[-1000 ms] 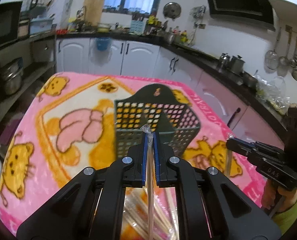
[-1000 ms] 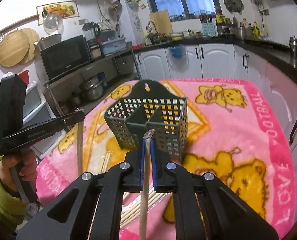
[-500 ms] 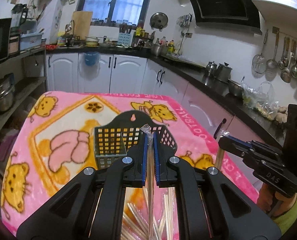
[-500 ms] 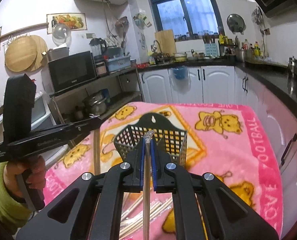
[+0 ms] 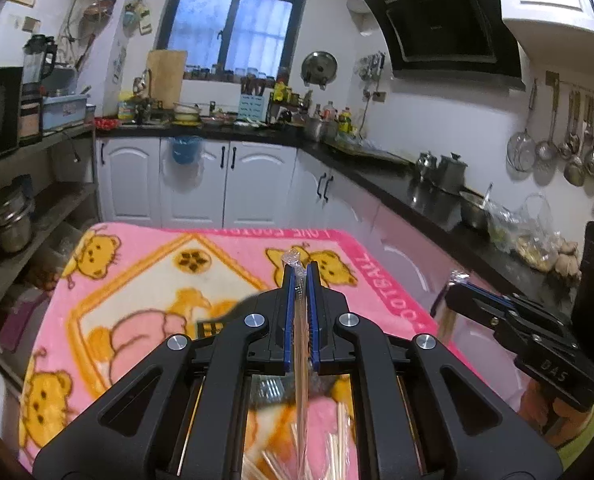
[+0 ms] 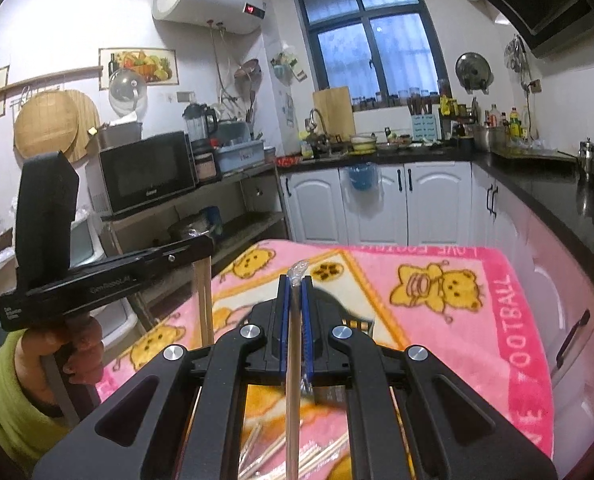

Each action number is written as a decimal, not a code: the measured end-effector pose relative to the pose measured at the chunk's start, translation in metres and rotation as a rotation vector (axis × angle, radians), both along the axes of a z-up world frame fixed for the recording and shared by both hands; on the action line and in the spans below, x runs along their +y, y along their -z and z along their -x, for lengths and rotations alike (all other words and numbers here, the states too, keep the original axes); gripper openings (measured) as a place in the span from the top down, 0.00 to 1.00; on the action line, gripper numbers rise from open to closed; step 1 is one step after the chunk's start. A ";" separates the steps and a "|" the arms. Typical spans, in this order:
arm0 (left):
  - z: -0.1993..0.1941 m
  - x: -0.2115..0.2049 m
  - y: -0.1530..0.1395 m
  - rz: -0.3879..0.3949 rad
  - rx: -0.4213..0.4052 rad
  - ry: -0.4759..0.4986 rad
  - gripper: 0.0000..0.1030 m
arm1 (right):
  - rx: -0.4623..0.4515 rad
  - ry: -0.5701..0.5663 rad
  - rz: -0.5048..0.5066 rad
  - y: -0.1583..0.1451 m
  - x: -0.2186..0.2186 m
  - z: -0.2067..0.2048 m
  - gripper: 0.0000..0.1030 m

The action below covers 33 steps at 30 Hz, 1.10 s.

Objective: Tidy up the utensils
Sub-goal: 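Lift the held chopsticks upright with both tools and carry them over the green basket, then lower both held chopsticks into the green basket compartments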

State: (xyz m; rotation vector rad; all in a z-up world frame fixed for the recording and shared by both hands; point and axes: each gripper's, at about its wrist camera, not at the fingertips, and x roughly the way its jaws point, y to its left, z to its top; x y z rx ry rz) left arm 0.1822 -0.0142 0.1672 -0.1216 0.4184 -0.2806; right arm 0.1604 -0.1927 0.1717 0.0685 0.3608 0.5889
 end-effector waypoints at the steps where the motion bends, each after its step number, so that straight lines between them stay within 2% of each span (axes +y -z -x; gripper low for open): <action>1: -0.002 0.001 -0.004 -0.002 -0.013 -0.010 0.97 | -0.007 0.003 -0.007 -0.004 0.000 -0.002 0.94; 7: -0.015 0.001 -0.027 -0.032 -0.091 -0.070 0.97 | -0.034 0.022 -0.052 -0.023 0.002 -0.023 0.94; 16: -0.052 0.002 -0.045 -0.063 -0.148 -0.137 0.97 | -0.098 0.096 -0.054 -0.041 0.009 -0.058 0.94; 20: -0.066 0.003 -0.039 -0.064 -0.153 -0.143 0.97 | -0.103 0.117 -0.053 -0.037 0.011 -0.075 0.94; 33: -0.083 0.005 0.007 -0.062 -0.162 -0.114 0.97 | -0.089 0.187 -0.044 0.010 0.021 -0.104 0.94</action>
